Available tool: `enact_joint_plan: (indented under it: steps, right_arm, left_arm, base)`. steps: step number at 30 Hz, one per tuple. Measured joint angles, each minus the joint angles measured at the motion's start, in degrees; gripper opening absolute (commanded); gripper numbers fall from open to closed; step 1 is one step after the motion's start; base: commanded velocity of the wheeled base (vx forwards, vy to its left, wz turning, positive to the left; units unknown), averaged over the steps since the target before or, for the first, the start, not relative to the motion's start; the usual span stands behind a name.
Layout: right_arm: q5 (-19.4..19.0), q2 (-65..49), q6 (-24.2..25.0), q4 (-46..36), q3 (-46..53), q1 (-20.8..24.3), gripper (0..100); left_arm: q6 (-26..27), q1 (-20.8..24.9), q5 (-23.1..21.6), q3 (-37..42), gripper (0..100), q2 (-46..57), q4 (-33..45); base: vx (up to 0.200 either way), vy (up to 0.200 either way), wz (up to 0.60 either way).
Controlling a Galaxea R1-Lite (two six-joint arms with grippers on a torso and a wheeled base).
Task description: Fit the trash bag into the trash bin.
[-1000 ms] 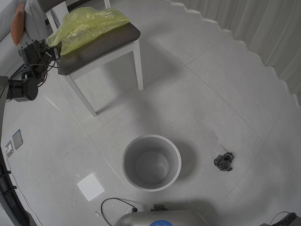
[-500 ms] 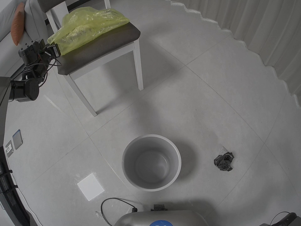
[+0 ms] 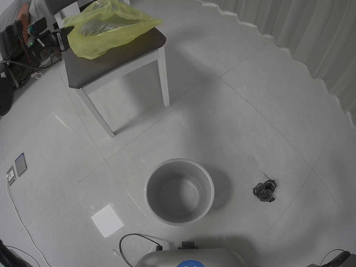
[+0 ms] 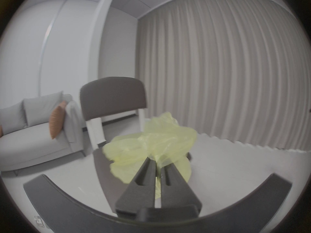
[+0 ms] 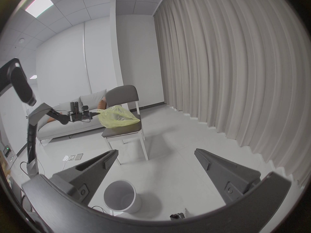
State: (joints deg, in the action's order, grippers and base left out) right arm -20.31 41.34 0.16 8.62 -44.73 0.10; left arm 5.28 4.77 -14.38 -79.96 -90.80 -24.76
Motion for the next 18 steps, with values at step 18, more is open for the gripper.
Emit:
enact_joint_plan:
  steps: [18]
  right_arm:
    - [-0.29, 18.20, -0.11, -12.29, -22.71, 6.55, 100]
  left_arm:
    - [18.37, 27.32, -7.09, -14.95, 0, 17.01, 47.17]
  base:
    - [0.000, 0.000, 0.00]
